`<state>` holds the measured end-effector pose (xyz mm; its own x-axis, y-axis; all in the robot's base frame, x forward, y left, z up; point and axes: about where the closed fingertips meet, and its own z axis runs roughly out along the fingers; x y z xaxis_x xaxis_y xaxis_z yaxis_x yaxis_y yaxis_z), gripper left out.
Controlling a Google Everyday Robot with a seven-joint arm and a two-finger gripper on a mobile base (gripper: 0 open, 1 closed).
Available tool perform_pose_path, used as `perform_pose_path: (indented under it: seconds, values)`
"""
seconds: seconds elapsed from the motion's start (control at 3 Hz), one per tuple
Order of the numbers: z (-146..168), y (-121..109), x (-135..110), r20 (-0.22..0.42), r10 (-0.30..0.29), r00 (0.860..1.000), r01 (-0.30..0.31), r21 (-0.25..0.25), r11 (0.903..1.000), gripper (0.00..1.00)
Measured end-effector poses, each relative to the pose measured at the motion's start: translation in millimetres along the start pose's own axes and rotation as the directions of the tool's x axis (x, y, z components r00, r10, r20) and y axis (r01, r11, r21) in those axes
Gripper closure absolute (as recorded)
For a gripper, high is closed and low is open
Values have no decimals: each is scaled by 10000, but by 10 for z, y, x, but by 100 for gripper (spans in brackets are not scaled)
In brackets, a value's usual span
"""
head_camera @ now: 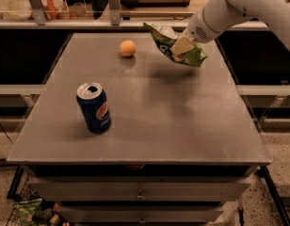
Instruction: Move green rice chip bag near orange
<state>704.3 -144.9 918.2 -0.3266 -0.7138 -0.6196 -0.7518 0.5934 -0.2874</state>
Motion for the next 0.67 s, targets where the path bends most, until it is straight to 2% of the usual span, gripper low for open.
perform_pose_path:
  seconds: [0.33,0.67]
  values:
    - [208,-70,-315,506,-145,9986,154,-161,9998,100]
    - [404,-32,-377,588,-120,9982,143,-392,9991,100]
